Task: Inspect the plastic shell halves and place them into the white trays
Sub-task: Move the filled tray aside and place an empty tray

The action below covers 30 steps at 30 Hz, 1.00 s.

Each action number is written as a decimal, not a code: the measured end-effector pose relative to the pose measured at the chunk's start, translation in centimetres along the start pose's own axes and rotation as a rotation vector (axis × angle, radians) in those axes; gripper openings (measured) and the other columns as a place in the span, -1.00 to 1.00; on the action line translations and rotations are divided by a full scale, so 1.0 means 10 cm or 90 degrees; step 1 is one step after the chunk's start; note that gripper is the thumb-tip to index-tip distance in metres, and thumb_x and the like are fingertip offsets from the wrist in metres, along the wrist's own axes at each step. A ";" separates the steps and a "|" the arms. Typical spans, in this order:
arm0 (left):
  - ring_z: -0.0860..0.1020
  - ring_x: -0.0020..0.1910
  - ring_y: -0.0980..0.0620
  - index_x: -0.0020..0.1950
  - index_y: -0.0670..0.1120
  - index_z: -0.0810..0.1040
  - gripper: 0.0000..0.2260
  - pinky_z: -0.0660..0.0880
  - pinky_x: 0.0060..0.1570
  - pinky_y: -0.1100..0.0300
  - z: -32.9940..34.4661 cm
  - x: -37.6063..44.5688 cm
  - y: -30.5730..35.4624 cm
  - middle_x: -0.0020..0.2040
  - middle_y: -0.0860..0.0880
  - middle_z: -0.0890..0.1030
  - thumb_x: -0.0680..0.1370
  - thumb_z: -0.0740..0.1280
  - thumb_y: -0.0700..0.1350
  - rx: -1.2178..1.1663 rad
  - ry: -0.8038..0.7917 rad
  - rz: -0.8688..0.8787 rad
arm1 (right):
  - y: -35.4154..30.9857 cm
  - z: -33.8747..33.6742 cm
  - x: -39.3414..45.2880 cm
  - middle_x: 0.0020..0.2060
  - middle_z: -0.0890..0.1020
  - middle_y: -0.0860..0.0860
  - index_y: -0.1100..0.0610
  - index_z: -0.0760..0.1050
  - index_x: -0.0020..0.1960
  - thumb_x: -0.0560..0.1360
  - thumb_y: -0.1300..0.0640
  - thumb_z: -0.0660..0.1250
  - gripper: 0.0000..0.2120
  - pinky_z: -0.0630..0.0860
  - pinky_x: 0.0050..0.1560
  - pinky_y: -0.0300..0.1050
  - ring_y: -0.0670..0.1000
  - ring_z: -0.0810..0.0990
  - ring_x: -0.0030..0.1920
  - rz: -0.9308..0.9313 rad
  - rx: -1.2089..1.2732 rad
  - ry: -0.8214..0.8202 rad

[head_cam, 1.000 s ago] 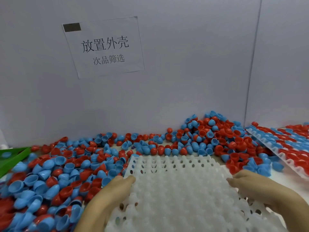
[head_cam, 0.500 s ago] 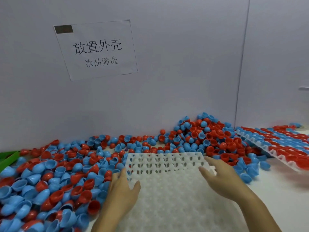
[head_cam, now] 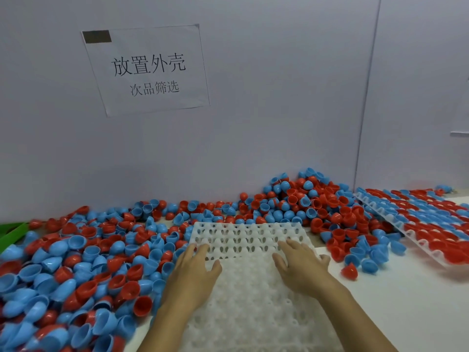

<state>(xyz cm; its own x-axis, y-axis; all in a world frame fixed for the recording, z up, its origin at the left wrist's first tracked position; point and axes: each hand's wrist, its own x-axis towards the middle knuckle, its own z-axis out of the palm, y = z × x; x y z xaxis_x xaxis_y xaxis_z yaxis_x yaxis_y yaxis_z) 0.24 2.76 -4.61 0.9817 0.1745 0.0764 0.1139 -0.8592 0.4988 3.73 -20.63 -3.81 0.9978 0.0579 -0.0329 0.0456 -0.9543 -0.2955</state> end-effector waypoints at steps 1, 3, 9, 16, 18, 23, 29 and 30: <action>0.14 0.59 -0.01 0.61 0.09 0.19 -0.47 0.29 0.48 -0.04 0.00 0.01 -0.01 0.64 0.04 0.11 0.65 0.15 0.18 0.001 0.003 0.001 | 0.00 -0.03 0.02 0.58 0.15 -0.09 -0.11 0.13 0.57 0.64 -0.23 -0.02 -0.47 0.09 0.42 0.33 0.05 0.15 0.55 0.006 0.005 -0.010; 0.15 0.59 0.01 0.60 0.09 0.21 -0.47 0.31 0.48 -0.04 0.01 0.00 -0.03 0.64 0.05 0.13 0.65 0.16 0.18 -0.002 0.010 0.000 | 0.00 -0.08 0.05 0.53 0.27 -0.09 -0.11 0.26 0.50 0.62 -0.26 0.06 -0.50 0.14 0.39 0.33 0.04 0.27 0.49 0.015 0.040 -0.023; 0.28 0.52 0.09 0.55 0.14 0.30 -0.50 0.37 0.44 0.02 0.03 -0.04 -0.03 0.55 0.12 0.32 0.63 0.19 0.23 0.021 0.072 0.020 | -0.12 -0.03 0.05 0.31 0.49 -0.12 -0.11 0.49 0.28 0.59 -0.19 0.17 -0.66 0.11 0.37 0.28 0.00 0.44 0.32 0.066 0.096 0.083; 0.47 0.25 0.06 0.29 0.11 0.57 -0.67 0.39 0.29 0.03 -0.17 -0.10 0.12 0.23 0.10 0.61 0.65 0.17 0.19 0.149 0.201 0.034 | -0.17 -0.04 0.07 0.10 0.62 -0.04 -0.04 0.56 0.18 0.58 0.05 0.22 -0.77 0.28 0.22 0.08 0.03 0.48 0.19 0.076 0.164 0.204; 0.50 0.13 0.01 0.19 0.04 0.61 -0.74 0.50 0.15 0.03 -0.30 -0.07 0.14 0.08 0.04 0.64 0.64 0.22 0.10 0.138 0.239 0.020 | -0.15 -0.06 0.06 0.14 0.61 -0.03 -0.03 0.54 0.23 0.58 0.07 0.22 -0.75 0.31 0.24 0.08 0.05 0.49 0.20 0.076 0.171 0.184; 0.48 0.24 -0.03 0.34 0.00 0.50 -0.72 0.54 0.17 0.02 -0.47 0.26 0.32 0.25 -0.02 0.56 0.65 0.26 0.01 0.155 0.120 0.062 | -0.10 -0.12 0.03 0.08 0.64 -0.02 -0.02 0.58 0.15 0.57 0.10 0.23 -0.78 0.47 0.22 0.03 0.03 0.53 0.12 0.070 0.144 0.155; 0.50 0.26 -0.03 0.32 -0.03 0.54 -0.75 0.50 0.26 0.00 -0.12 0.80 0.88 0.26 -0.03 0.56 0.65 0.27 -0.06 0.090 0.030 0.231 | -0.07 -0.14 0.04 0.10 0.62 -0.01 -0.01 0.59 0.13 0.55 0.14 0.24 -0.77 0.52 0.19 0.00 0.04 0.49 0.17 0.059 0.156 0.119; 0.49 0.27 -0.05 0.32 -0.02 0.54 -0.74 0.49 0.27 -0.03 -0.03 0.90 0.99 0.26 -0.04 0.55 0.65 0.27 -0.05 0.073 0.020 0.241 | -0.06 -0.14 0.05 0.10 0.61 -0.01 -0.01 0.59 0.13 0.55 0.14 0.24 -0.77 0.52 0.17 -0.01 0.03 0.48 0.17 0.056 0.162 0.117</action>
<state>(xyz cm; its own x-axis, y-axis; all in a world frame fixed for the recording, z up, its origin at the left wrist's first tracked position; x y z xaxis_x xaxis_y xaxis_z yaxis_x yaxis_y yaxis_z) 10.14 -4.07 1.26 0.9525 -0.1520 0.2638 -0.2375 -0.9132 0.3312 4.27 -20.47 -2.28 0.9905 -0.0977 0.0970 -0.0318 -0.8476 -0.5297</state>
